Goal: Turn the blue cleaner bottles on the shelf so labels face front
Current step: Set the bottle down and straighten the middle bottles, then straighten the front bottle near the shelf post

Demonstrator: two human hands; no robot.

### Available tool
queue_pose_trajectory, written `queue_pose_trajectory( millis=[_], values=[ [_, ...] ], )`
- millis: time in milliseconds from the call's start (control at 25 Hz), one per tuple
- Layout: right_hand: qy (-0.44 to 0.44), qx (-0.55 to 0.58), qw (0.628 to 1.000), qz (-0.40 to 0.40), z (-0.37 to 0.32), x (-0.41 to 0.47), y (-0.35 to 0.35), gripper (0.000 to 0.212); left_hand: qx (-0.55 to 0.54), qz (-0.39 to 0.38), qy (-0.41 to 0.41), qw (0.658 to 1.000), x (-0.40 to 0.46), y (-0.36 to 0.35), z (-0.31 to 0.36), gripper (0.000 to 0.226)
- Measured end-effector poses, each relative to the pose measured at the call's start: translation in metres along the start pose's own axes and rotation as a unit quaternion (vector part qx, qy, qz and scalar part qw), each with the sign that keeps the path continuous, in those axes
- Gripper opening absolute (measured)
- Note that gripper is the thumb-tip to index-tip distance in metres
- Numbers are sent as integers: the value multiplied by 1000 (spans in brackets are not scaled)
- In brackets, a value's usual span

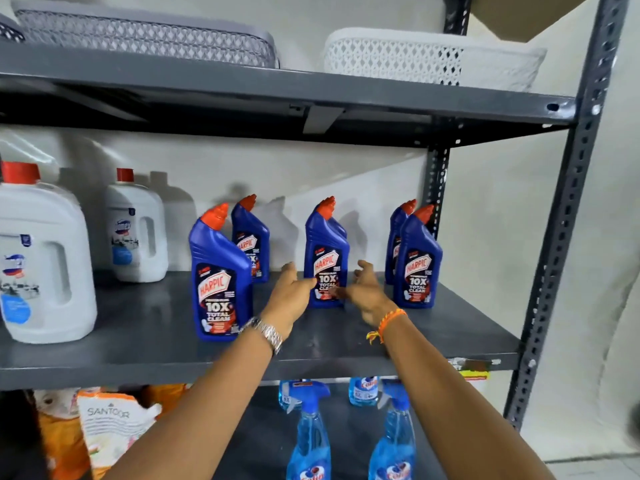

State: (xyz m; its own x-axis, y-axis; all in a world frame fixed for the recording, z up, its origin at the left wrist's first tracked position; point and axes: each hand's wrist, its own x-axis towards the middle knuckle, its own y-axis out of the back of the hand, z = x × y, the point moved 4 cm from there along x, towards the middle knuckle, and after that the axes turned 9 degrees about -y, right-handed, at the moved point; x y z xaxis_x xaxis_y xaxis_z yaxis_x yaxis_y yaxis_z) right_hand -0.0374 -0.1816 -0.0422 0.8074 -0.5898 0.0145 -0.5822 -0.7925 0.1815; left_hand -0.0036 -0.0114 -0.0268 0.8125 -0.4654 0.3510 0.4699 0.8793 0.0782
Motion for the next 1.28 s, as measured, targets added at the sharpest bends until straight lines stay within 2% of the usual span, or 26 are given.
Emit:
queue_pose_trajectory(
  millis=[80,160,240,600,920,1040,1080,1160,1200,1240,1280],
  values=[
    [-2,-3,999,-48,5,11,-14,91,42,9,12,999,28,-2,-14,53],
    [24,-51,997,-53,6,16,-19,66,105,25,-2,994,41,-2,-20,41],
    [49,-105,992,-55,4,15,-13,55,157,54,-27,986,43,-3,-19,32],
    [115,-94,987,-59,21,-38,11,54,77,63,-72,992,-17,2,-19,38],
    [112,-86,988,-61,17,-64,11,58,73,63,-65,993,-36,9,-15,41],
    [110,-84,988,-73,17,-68,11,58,64,64,-54,994,-44,6,-5,49],
    [104,-68,989,-79,18,-68,13,58,78,86,-61,991,-51,5,-1,54],
    [100,0,994,-53,22,-66,37,58,104,169,-132,971,-73,3,10,52],
    [109,42,993,-8,23,-63,58,57,88,193,-180,960,-84,-3,18,45],
    [119,71,989,53,23,-58,83,57,51,181,-210,959,-89,-16,23,37],
    [124,69,983,113,24,-51,107,57,4,133,-214,968,-89,-34,26,35]
  ],
)
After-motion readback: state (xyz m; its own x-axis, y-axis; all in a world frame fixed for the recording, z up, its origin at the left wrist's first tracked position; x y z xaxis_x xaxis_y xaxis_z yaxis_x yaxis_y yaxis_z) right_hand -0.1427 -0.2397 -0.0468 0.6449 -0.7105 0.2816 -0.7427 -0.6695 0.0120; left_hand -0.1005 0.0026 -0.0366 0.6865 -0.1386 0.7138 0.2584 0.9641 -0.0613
